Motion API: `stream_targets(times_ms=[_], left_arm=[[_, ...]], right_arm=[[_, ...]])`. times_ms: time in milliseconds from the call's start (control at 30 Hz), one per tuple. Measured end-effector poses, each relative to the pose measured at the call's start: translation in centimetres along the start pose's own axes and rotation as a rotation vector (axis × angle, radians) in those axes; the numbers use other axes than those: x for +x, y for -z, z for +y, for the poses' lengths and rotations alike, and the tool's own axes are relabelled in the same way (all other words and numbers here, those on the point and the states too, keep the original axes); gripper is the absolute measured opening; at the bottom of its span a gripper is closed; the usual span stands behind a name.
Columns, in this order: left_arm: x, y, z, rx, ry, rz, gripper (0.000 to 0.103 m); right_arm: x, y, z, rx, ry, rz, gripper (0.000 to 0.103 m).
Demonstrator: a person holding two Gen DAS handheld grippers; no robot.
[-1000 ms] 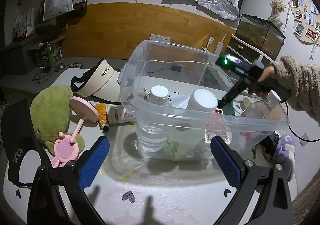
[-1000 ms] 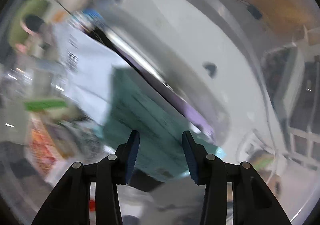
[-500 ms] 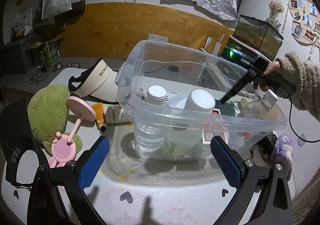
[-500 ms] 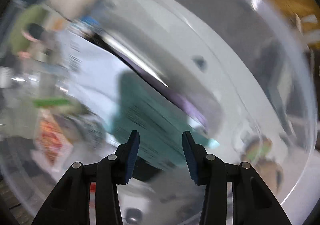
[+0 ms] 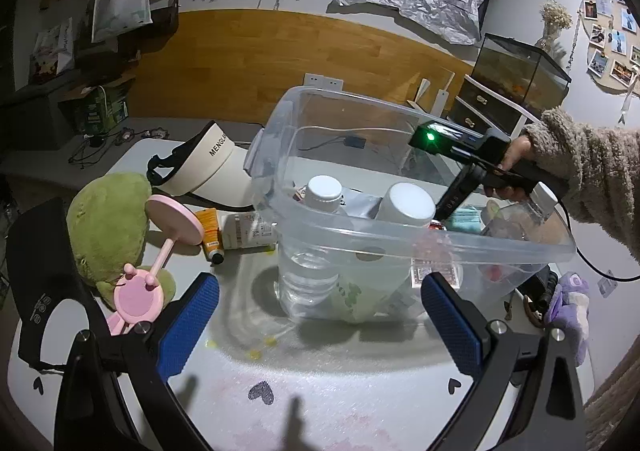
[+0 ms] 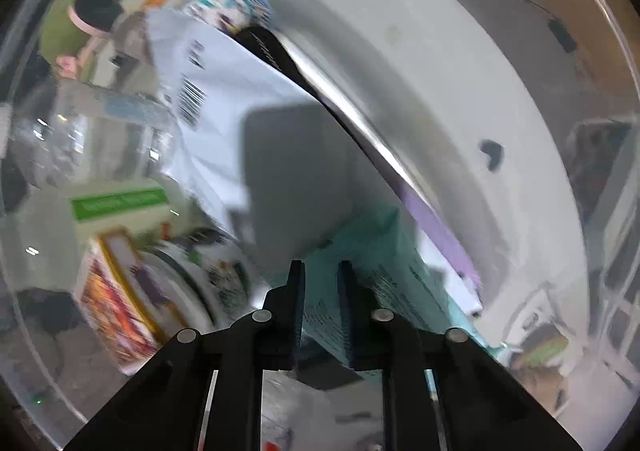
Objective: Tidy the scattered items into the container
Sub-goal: 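Lower the pack into the box and open the right gripper, then withdraw the right tool up and away from the box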
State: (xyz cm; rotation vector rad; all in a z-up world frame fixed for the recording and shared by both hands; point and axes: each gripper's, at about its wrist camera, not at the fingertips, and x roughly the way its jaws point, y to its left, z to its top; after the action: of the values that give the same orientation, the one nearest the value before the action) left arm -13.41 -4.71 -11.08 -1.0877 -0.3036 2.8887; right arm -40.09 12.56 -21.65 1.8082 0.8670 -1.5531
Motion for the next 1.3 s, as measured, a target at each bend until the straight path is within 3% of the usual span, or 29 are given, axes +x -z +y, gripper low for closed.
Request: stream_targets(times_ms=[200,400,600,667,733,1100,1233,1267,1300], left_arm=[[-0.3,0.1,0.1,-0.002,0.002,-0.007,0.102],[-1.0,-0.1,-0.5,0.019,-0.003,-0.022,0.102],[-1.8,-0.1,-1.0,0.040,-0.012,-0.033,0.103],[-2.2,-0.2,-1.2,0.046,-0.030,-0.039,0.103],[-2.5,-0.1,-1.3,0.050,-0.051,-0.050,0.103],[-4.7,-0.1,-1.1,0.021,-0.052,-0.103,0.103],[-5.4,-0.1,-1.1,0.006,-0.067,-0.120,0.103],[-5.5,-0.1,-1.2,0.005,-0.075,-0.124,0.103],[-5.7,-0.1,-1.2,0.004,-0.081,-0.129,0.103]], right_arm=[[-1.1,0.6,0.3,0.001,-0.011,-0.034,0.009],[-7.0,2.8,0.1,0.033,0.009,-0.249,0.013],[-12.7,6.3,-1.7,0.147,-0.062,-0.443,0.013],[-14.4,7.6,-1.6,0.175,-0.079,-0.516,0.025],[-16.0,9.1,-0.7,0.203,-0.064,-0.596,0.086],[-21.6,19.2,6.1,0.423,-0.041,-1.020,0.088],[-21.5,22.3,8.9,0.490,0.030,-1.137,0.089],[-21.5,23.1,9.7,0.507,0.050,-1.167,0.090],[-21.2,23.8,10.7,0.521,0.077,-1.201,0.099]])
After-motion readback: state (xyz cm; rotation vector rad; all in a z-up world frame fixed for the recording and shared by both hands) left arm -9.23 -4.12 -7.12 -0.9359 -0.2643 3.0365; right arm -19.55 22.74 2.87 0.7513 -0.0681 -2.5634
